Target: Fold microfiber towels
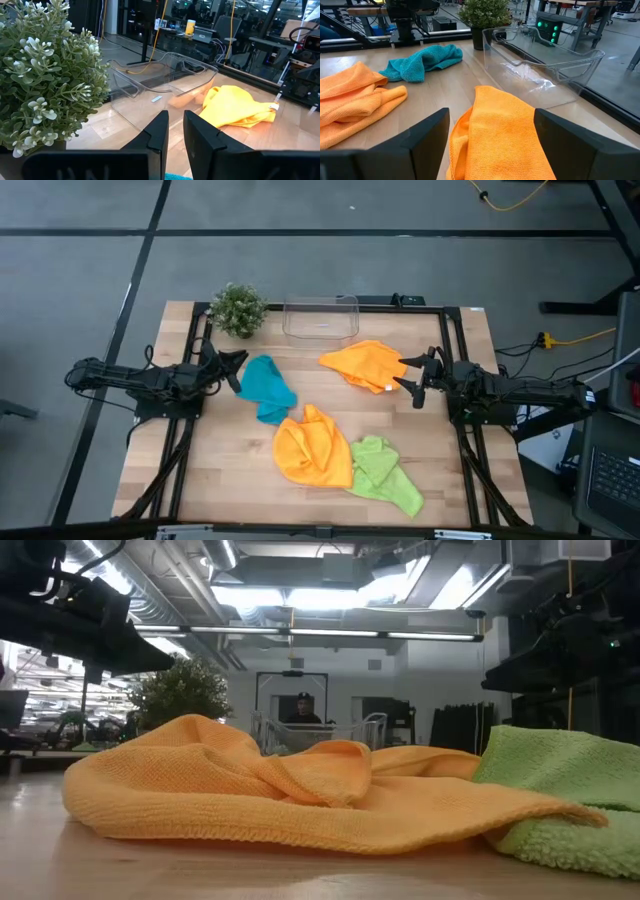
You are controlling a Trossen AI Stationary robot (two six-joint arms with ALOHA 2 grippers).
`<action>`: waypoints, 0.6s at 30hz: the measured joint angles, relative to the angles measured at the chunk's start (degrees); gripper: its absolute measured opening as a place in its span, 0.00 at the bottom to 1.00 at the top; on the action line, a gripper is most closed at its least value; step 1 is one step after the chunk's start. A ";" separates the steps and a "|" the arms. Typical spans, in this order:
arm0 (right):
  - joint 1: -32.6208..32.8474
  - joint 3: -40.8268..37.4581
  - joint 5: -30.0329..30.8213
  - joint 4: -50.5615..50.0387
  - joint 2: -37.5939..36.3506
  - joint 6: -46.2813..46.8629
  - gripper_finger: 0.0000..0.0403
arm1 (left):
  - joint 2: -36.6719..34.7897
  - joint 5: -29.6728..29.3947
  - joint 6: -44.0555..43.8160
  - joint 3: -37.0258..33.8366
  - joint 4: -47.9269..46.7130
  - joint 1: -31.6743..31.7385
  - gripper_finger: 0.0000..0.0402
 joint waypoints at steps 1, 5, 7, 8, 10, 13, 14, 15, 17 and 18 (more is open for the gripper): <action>0.01 0.00 0.01 0.00 0.01 0.00 0.73 | -0.02 0.00 0.02 -0.01 0.00 0.01 0.13; 0.00 0.01 -0.01 0.02 0.01 0.34 0.73 | -0.01 -0.03 0.07 0.00 0.00 0.00 0.13; 0.01 0.01 -0.18 0.02 0.00 3.48 0.73 | 0.00 -0.73 1.37 0.01 0.00 0.01 0.13; 0.01 0.00 -0.40 0.05 0.00 6.20 0.73 | -0.02 -0.87 1.84 0.01 0.00 0.01 0.13; 0.00 0.00 -0.42 0.32 -0.01 11.51 0.73 | 0.00 -0.46 1.92 0.01 0.00 -0.01 0.13; 0.00 0.01 -0.47 0.34 0.01 18.91 0.73 | 0.00 -0.39 1.97 0.00 0.00 -0.01 0.13; 0.00 0.01 -0.44 0.42 -0.01 21.39 0.73 | -0.02 -0.39 1.97 0.01 0.00 0.01 0.13; 0.00 -0.01 -0.45 0.50 -0.01 24.47 0.73 | 0.00 -0.39 1.96 0.01 0.00 0.01 0.13; 0.01 0.00 -0.55 1.27 0.01 31.42 0.73 | -0.01 -0.27 0.78 0.00 0.00 0.00 0.13; 0.00 -0.01 -1.02 2.31 0.01 34.87 0.73 | -0.02 -0.24 -1.24 -0.01 0.02 -0.01 0.13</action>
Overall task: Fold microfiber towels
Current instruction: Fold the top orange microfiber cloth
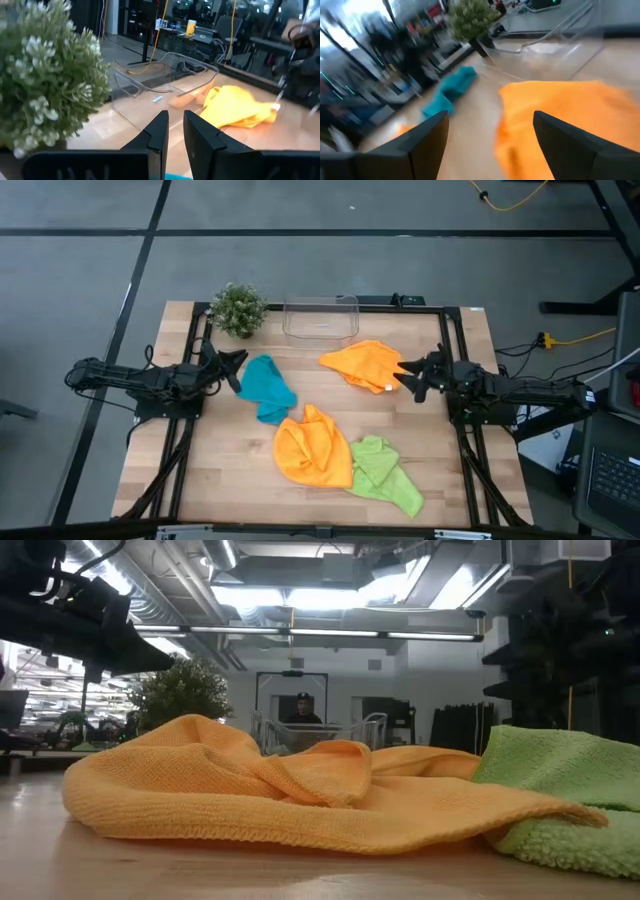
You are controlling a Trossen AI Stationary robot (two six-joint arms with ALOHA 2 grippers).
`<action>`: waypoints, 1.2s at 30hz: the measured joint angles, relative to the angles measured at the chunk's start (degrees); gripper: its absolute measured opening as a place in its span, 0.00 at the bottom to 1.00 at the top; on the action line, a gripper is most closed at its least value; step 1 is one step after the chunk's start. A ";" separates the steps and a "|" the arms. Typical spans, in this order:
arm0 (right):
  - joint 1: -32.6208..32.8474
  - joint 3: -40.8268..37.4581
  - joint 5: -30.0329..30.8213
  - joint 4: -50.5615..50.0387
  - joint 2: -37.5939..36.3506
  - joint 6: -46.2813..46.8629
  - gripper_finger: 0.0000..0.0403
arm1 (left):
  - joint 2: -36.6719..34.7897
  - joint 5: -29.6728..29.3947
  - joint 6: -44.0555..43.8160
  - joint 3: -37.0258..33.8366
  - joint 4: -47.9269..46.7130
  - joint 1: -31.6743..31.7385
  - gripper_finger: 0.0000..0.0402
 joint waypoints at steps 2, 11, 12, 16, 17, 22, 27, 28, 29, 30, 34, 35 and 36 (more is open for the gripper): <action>0.00 0.01 -2.50 2.40 -0.02 5.38 0.73 | 0.02 0.00 -6.70 0.00 0.46 0.00 0.13; 1.76 5.28 -17.52 14.10 0.10 13.40 0.73 | 0.02 -0.41 -27.30 0.02 10.23 0.00 0.13; 2.22 7.05 -17.55 14.05 0.33 11.18 0.73 | 0.00 -0.42 -27.29 0.02 11.58 0.02 0.13; 4.55 15.28 -17.61 10.94 3.33 0.73 0.73 | 0.02 -0.38 -27.29 0.02 13.41 0.00 0.13; 5.18 17.60 -17.54 8.49 4.65 -1.80 0.73 | 0.00 -0.15 -27.29 0.02 13.42 0.00 0.13; 7.13 29.80 -14.38 -12.22 14.18 -9.03 0.73 | 0.02 0.76 -27.44 0.02 13.38 -0.04 0.13; 7.39 40.54 -8.95 -36.10 25.36 -12.01 0.73 | 0.02 0.81 -27.42 0.02 13.37 -0.04 0.13; 7.39 41.98 -7.88 -40.59 27.43 -12.47 0.73 | 0.02 0.81 -27.40 0.02 13.38 -0.04 0.13; 7.39 43.12 -7.06 -44.48 29.36 -12.92 0.73 | 0.02 0.82 -27.37 0.02 13.37 -0.04 0.13; 7.39 43.90 -6.53 -47.63 31.26 -13.66 0.73 | 0.02 0.83 -27.37 0.02 13.35 -0.04 0.13; 7.39 43.93 -6.47 -53.25 37.80 -15.29 0.73 | 0.02 0.84 -27.33 0.02 13.35 -0.04 0.13; 7.39 43.75 -6.47 -53.19 39.15 -15.23 0.73 | 0.02 0.85 -27.33 0.02 13.35 -0.04 0.13; 7.39 43.53 -6.44 -53.06 40.64 -15.20 0.73 | 0.02 0.84 -27.31 0.02 13.35 -0.04 0.13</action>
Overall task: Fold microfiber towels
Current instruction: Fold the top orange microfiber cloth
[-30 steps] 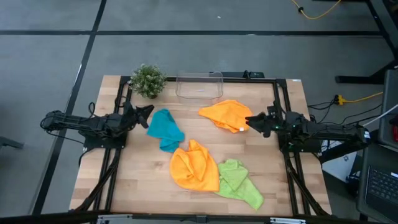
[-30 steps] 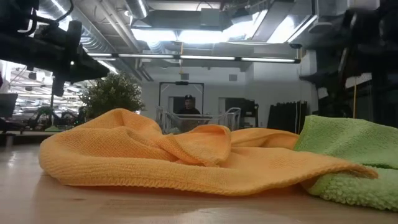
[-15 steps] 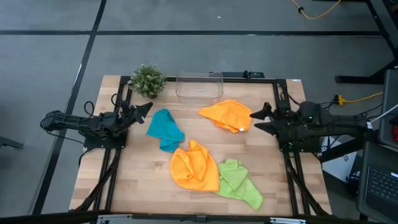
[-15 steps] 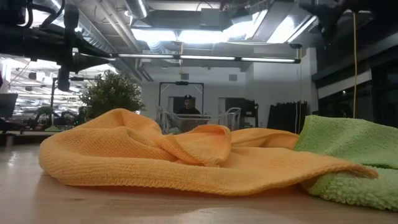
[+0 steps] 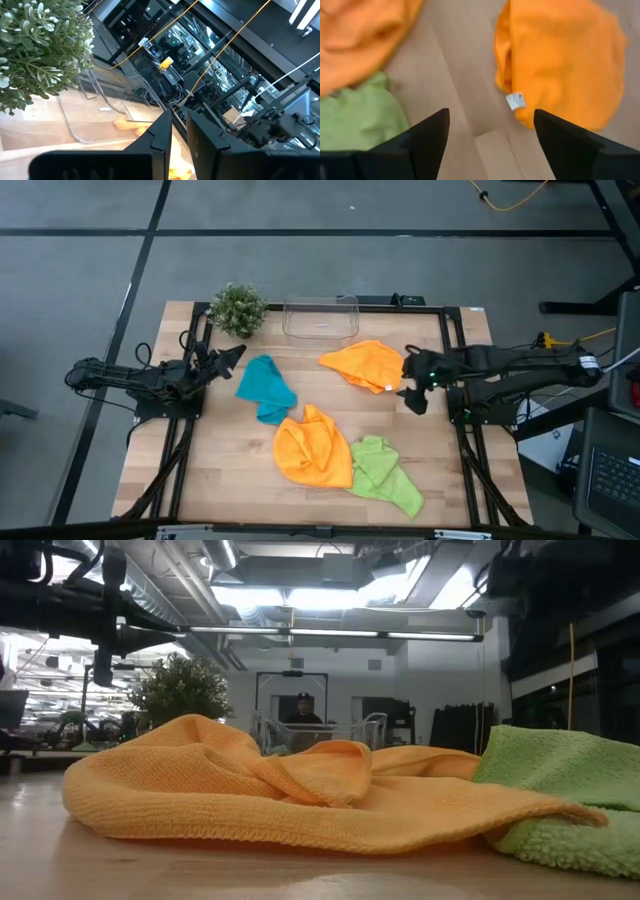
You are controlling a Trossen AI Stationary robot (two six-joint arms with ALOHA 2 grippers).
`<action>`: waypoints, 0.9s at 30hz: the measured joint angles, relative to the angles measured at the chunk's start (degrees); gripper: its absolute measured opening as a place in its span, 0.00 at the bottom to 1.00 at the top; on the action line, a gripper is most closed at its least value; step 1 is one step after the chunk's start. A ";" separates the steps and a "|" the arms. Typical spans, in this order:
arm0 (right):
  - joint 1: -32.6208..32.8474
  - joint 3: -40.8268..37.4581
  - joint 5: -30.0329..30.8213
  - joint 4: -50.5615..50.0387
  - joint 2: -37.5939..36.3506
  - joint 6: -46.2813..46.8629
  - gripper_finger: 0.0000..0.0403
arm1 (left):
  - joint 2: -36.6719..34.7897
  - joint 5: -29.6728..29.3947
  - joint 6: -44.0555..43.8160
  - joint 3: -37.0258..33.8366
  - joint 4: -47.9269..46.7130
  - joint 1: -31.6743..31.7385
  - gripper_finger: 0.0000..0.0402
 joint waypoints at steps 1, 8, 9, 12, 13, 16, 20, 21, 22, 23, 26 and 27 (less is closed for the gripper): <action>0.00 -0.11 0.46 0.01 1.46 -0.08 0.73 | 0.00 0.01 0.01 0.00 -0.02 0.00 0.13; -0.02 -0.12 9.23 -0.27 11.93 -6.33 0.73 | 0.00 0.01 0.03 0.00 -0.04 0.00 0.13; -0.04 -0.12 9.60 -0.29 13.42 -7.60 0.73 | -0.01 0.01 0.03 0.00 -0.06 0.00 0.13; -0.02 -0.12 9.71 -0.30 17.98 -11.22 0.73 | 0.00 0.01 0.03 0.00 -0.06 0.00 0.13; -0.02 -0.12 9.49 -0.30 19.43 -12.21 0.73 | 0.00 0.01 0.05 0.00 -0.08 0.00 0.13; -0.11 -0.12 8.19 -0.21 23.63 -13.84 0.73 | 0.00 0.01 0.05 0.00 -0.15 0.00 0.13; -0.20 -0.12 11.28 0.54 28.24 -13.37 0.73 | 0.00 -0.01 0.05 0.00 -0.50 0.00 0.13; -0.22 -0.12 12.12 0.94 29.04 -13.30 0.73 | 0.00 0.01 0.05 0.00 -0.52 0.00 0.13; -0.22 -0.12 12.63 1.33 29.65 -13.29 0.73 | 0.00 0.01 0.05 0.00 -0.52 0.00 0.13; -0.22 -0.14 13.01 1.79 30.09 -13.21 0.73 | -0.01 0.00 0.05 0.00 -0.50 0.00 0.13; -0.22 -0.14 13.32 2.45 30.37 -11.76 0.73 | 0.00 -0.01 0.05 0.00 -0.52 0.00 0.13; -0.22 -0.14 13.83 2.47 30.37 -11.35 0.73 | 0.00 0.01 0.05 0.00 -0.52 0.00 0.13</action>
